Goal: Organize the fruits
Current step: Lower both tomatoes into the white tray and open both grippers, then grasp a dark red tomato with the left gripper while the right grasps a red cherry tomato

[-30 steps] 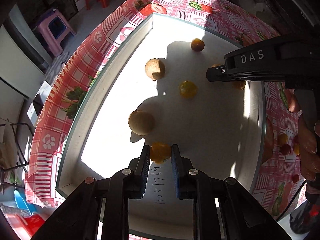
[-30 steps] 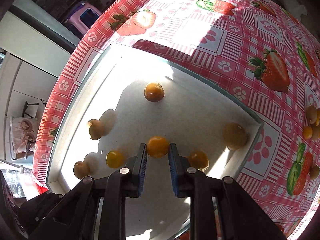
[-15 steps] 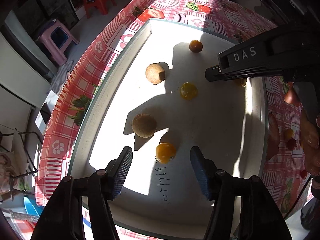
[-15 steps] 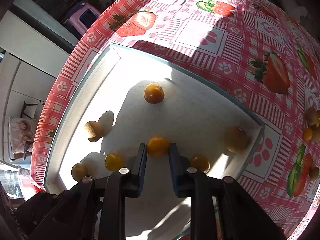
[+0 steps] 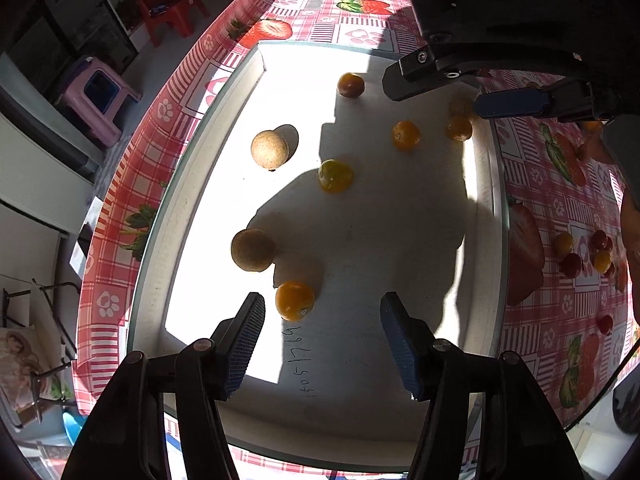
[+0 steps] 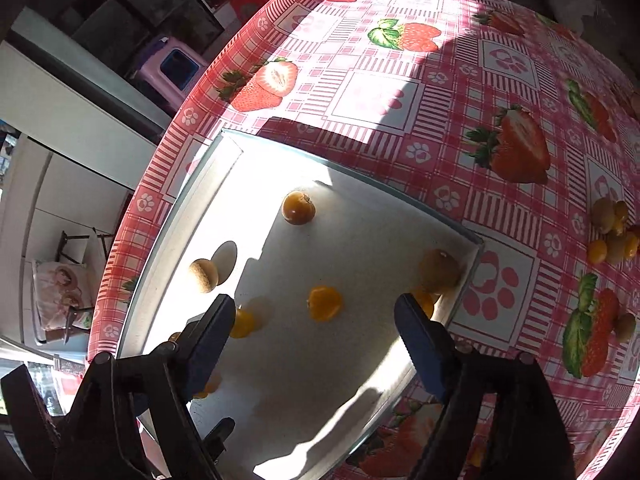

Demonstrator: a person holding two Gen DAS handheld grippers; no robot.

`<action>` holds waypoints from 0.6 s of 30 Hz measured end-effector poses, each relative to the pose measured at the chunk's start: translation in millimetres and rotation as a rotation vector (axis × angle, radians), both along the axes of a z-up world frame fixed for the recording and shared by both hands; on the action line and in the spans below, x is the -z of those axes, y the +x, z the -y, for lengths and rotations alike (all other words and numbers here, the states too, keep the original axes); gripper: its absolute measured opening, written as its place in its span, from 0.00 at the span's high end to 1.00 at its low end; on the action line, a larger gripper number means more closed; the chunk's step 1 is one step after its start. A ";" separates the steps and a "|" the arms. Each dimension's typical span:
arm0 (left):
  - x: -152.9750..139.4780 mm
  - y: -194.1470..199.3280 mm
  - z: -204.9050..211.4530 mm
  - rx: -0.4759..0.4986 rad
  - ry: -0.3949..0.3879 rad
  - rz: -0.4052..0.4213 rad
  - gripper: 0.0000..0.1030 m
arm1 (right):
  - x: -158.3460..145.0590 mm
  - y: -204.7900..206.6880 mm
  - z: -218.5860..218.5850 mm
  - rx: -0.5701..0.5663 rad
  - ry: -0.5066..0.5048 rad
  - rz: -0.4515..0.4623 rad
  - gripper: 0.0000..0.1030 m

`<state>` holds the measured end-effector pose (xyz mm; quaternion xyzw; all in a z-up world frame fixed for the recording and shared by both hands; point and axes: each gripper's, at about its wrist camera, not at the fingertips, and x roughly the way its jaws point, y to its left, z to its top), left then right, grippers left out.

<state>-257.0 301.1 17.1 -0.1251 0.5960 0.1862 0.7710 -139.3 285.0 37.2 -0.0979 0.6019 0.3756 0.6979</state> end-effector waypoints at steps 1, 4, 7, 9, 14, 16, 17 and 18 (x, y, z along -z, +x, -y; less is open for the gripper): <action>-2.2 2.8 3.7 0.013 0.003 0.002 0.40 | -4.5 0.5 6.0 0.012 0.007 0.003 0.18; -10.2 14.6 17.0 0.062 0.012 0.012 0.40 | -13.9 3.9 26.6 0.057 0.017 0.018 0.18; -18.9 26.3 31.7 0.118 0.019 0.030 0.40 | -18.7 15.8 62.5 0.123 0.008 0.024 0.18; -25.7 35.7 44.4 0.156 0.016 0.046 0.40 | -20.3 22.6 93.6 0.182 -0.016 0.024 0.18; -32.5 54.6 76.8 0.256 -0.018 0.072 0.40 | -17.2 21.3 171.8 0.316 -0.114 0.031 0.18; -31.0 60.5 91.0 0.292 -0.041 0.067 0.40 | -16.0 15.9 204.9 0.358 -0.149 0.028 0.18; -28.7 63.6 98.7 0.307 -0.058 0.060 0.40 | -14.7 12.1 218.1 0.373 -0.169 0.023 0.18; -25.5 68.0 103.6 0.316 -0.078 0.051 0.40 | -10.9 9.1 230.7 0.386 -0.188 0.017 0.18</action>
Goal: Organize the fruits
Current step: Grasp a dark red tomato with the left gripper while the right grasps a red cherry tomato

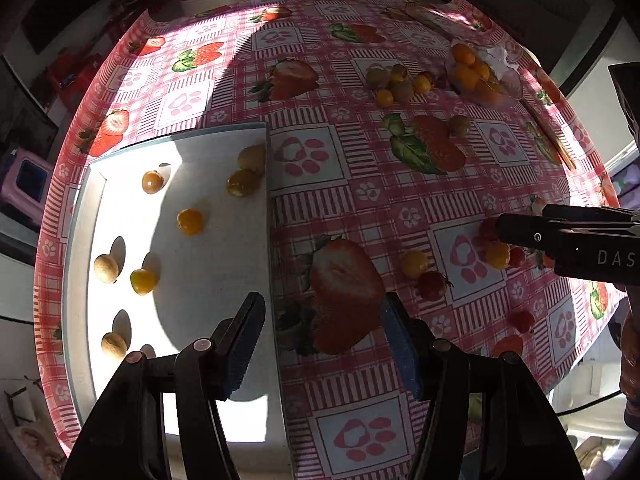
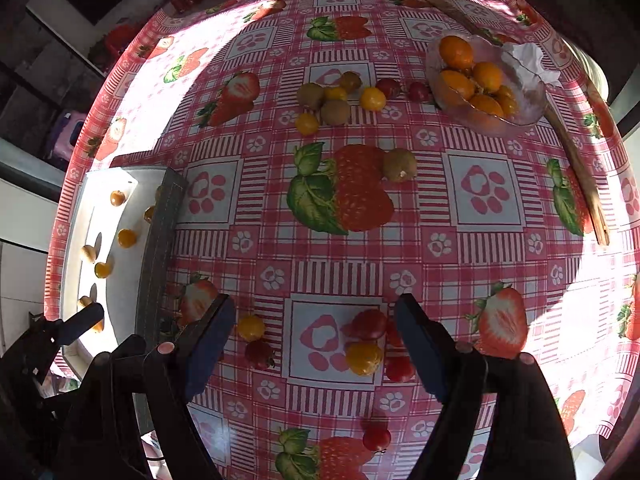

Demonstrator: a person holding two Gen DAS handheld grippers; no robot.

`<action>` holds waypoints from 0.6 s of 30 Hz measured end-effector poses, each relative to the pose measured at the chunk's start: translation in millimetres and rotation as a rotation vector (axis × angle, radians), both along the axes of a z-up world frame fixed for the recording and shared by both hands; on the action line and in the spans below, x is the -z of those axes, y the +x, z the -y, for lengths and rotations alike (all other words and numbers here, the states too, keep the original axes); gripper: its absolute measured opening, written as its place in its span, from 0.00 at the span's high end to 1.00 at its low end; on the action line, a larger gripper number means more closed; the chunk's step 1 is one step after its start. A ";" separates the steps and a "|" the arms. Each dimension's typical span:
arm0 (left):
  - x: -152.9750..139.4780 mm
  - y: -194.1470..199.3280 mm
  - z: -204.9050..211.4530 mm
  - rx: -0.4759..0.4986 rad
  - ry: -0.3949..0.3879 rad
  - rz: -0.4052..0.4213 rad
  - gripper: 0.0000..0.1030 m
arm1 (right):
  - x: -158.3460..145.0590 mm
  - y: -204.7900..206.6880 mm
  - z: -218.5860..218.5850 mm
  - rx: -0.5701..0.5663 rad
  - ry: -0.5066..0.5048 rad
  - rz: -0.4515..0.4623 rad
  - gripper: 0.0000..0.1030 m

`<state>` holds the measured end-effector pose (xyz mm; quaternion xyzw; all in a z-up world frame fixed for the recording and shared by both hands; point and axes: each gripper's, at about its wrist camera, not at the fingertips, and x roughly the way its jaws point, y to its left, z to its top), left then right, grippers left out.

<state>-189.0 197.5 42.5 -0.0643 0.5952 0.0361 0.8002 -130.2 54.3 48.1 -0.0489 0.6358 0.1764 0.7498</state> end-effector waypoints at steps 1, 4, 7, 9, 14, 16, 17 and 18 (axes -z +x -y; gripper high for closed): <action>3.4 2.7 6.1 0.008 -0.019 -0.011 0.40 | 3.1 -4.0 11.8 0.009 -0.017 -0.008 0.18; 14.1 6.9 24.1 0.033 -0.070 -0.049 0.40 | 13.5 -13.6 39.5 0.026 -0.050 -0.038 0.18; 26.5 14.9 37.9 0.048 -0.090 -0.076 0.40 | 23.6 -18.7 55.5 0.035 -0.057 -0.062 0.18; 32.5 19.9 44.1 0.057 -0.095 -0.083 0.40 | 28.0 -19.2 59.9 0.029 -0.050 -0.068 0.21; 43.2 29.8 56.2 0.062 -0.096 -0.105 0.40 | 39.5 -15.7 62.7 0.015 -0.023 -0.091 0.37; 46.6 32.9 59.4 0.053 -0.087 -0.107 0.40 | 41.6 -14.2 62.0 0.001 -0.012 -0.096 0.42; 47.7 33.7 60.2 0.048 -0.081 -0.109 0.40 | 41.7 -14.1 61.0 -0.008 -0.010 -0.093 0.42; 47.3 34.0 60.9 0.044 -0.074 -0.103 0.40 | 41.2 -14.2 59.2 -0.021 -0.011 -0.085 0.42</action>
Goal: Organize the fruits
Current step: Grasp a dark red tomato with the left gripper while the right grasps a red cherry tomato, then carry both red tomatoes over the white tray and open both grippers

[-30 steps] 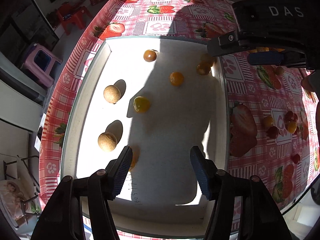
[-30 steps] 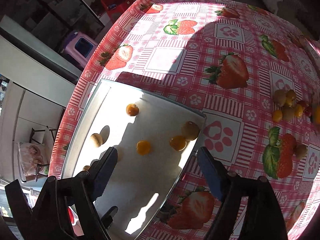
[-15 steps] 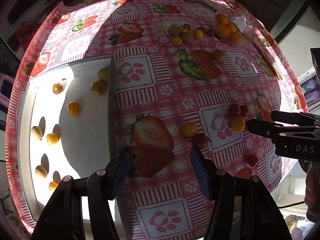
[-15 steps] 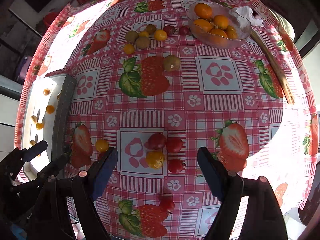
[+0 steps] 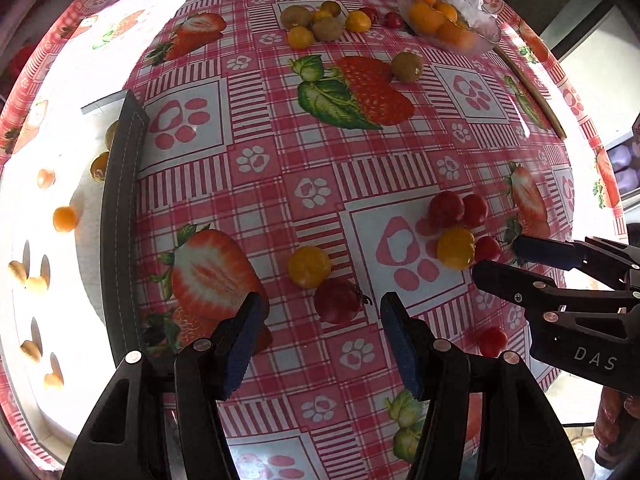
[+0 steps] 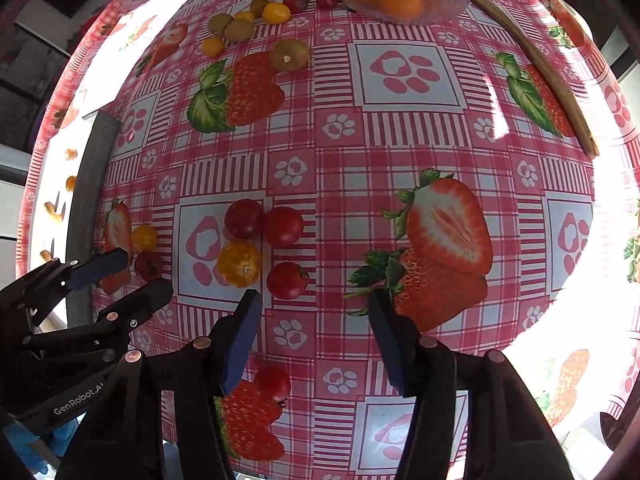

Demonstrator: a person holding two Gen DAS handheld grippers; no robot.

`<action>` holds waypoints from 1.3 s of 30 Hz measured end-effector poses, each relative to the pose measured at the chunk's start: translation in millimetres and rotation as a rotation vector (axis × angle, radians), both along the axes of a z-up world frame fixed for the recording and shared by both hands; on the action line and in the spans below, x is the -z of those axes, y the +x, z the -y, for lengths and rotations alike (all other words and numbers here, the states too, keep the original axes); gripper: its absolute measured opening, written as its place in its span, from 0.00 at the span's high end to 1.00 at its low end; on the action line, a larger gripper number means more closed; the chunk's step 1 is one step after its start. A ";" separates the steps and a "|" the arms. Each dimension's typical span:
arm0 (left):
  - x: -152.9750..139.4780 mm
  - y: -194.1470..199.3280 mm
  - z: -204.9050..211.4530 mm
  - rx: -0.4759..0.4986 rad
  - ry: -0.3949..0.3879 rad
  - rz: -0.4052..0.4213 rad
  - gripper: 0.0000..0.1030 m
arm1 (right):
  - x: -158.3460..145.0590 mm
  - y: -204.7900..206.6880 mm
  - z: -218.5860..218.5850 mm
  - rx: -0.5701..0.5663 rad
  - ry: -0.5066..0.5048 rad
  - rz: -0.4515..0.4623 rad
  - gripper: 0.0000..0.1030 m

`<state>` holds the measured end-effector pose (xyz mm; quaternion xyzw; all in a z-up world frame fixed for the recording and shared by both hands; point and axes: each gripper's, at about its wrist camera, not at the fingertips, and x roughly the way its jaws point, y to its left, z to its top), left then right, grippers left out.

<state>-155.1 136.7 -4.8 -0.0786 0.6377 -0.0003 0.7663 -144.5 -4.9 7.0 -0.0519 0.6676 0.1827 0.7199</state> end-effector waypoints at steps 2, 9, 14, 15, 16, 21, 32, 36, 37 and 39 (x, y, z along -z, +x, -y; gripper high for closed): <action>0.4 1.2 1.8 -0.003 0.011 0.001 0.40 | 1.1 2.1 -8.7 -0.025 -0.002 0.008 0.42; 1.4 5.4 9.2 -0.026 0.064 -0.002 0.50 | 2.5 -0.6 -23.8 -0.080 -0.020 0.019 0.62; -1.1 3.9 3.1 -0.037 0.059 0.012 0.77 | 4.4 -0.3 -28.1 -0.067 -0.007 0.013 0.79; -1.6 3.0 -1.0 -0.046 0.039 0.015 0.77 | 4.3 0.4 -26.8 -0.056 0.005 0.007 0.79; -2.1 2.3 -4.1 -0.057 0.023 0.015 0.77 | 3.6 0.6 -24.2 -0.047 0.020 -0.001 0.79; -5.8 -5.9 -25.6 -0.106 -0.029 0.026 0.77 | -2.8 2.4 -20.0 -0.008 0.069 -0.021 0.79; -29.9 -20.4 -50.1 -0.137 -0.021 0.072 0.77 | -20.4 11.7 -24.4 -0.011 0.113 -0.017 0.79; -36.2 -24.9 -60.3 -0.159 -0.014 0.088 0.77 | -25.0 12.0 -37.1 -0.035 0.118 -0.013 0.79; -37.7 -26.0 -63.0 -0.165 -0.013 0.093 0.77 | -26.2 11.8 -41.0 -0.043 0.119 -0.011 0.79; -41.3 -30.8 -70.4 -0.179 -0.009 0.103 0.77 | -27.9 12.0 -50.4 -0.061 0.120 -0.008 0.79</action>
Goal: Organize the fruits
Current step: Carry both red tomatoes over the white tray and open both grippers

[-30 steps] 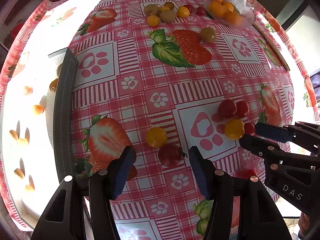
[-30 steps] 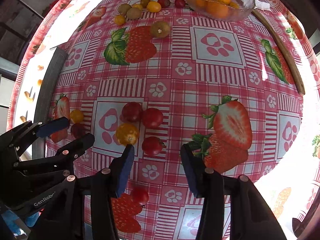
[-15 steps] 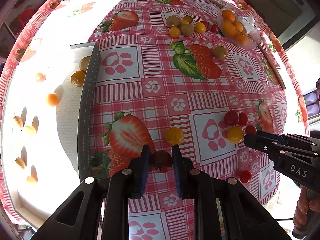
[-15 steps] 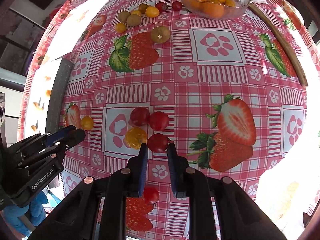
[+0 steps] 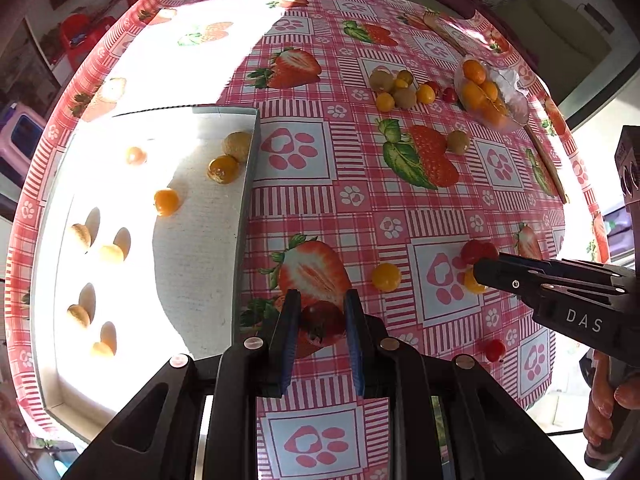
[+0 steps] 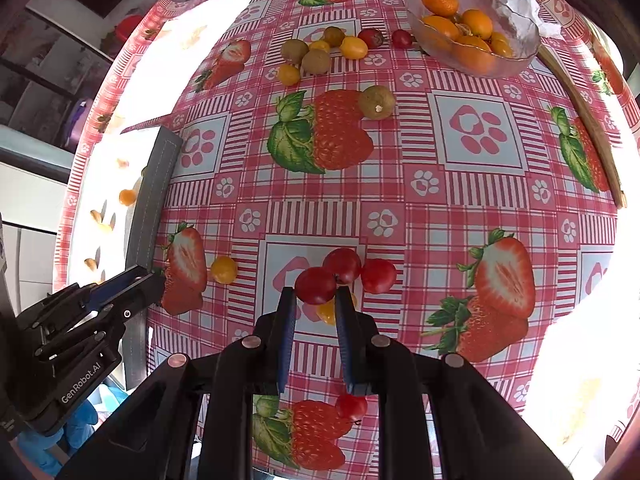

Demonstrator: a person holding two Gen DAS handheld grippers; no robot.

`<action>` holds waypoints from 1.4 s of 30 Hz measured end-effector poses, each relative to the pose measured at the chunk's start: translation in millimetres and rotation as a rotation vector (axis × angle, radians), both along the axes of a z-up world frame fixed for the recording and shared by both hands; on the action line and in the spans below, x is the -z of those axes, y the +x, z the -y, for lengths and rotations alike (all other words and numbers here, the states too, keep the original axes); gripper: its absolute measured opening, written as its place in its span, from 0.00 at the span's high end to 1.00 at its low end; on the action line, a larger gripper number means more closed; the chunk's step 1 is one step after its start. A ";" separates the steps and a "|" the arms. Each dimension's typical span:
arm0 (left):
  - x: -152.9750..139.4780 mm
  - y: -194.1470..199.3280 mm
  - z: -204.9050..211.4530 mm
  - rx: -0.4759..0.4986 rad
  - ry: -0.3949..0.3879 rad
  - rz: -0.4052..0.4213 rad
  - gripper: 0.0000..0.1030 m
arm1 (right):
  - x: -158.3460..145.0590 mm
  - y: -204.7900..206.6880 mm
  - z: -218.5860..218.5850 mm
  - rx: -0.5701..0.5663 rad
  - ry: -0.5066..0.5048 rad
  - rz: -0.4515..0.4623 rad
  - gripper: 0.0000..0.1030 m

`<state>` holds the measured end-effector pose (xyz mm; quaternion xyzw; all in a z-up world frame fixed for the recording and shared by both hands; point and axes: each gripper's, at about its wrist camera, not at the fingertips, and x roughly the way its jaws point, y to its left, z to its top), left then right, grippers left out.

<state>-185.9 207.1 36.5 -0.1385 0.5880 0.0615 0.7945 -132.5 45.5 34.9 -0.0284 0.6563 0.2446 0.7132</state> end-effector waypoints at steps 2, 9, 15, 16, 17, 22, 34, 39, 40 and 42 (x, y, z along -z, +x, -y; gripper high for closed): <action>-2.8 -4.3 -8.2 -0.020 0.002 0.008 0.77 | -2.3 -0.5 -8.8 -0.020 0.003 0.004 0.79; -9.1 -22.8 -42.0 -0.096 0.016 0.026 0.77 | -13.1 -3.3 -52.2 -0.096 0.024 0.020 0.79; -4.9 -41.2 -69.8 -0.165 0.030 0.020 0.77 | -19.4 -8.4 -98.0 -0.168 0.049 0.028 0.79; -3.3 -44.8 -74.3 -0.176 0.029 0.017 0.77 | -20.0 -9.5 -105.5 -0.181 0.052 0.029 0.79; -1.4 -48.4 -78.7 -0.188 0.028 0.014 0.77 | -20.5 -10.6 -112.7 -0.194 0.054 0.029 0.79; 8.4 -62.6 -95.6 -0.221 0.025 0.001 0.77 | -22.9 -17.8 -148.6 -0.263 0.066 0.034 0.79; 31.8 -77.8 -104.0 -0.245 0.019 -0.036 0.77 | -11.4 -31.7 -214.2 -0.408 0.064 0.007 0.79; 34.6 -76.7 -102.5 -0.238 0.029 -0.039 0.77 | 1.2 -32.6 -223.1 -0.425 0.046 -0.024 0.79; 35.1 -76.4 -101.9 -0.236 0.033 -0.039 0.77 | 2.9 -32.7 -224.6 -0.428 0.041 -0.024 0.79; 36.3 -75.5 -100.0 -0.231 0.038 -0.043 0.77 | 5.8 -32.3 -227.3 -0.432 0.032 -0.021 0.79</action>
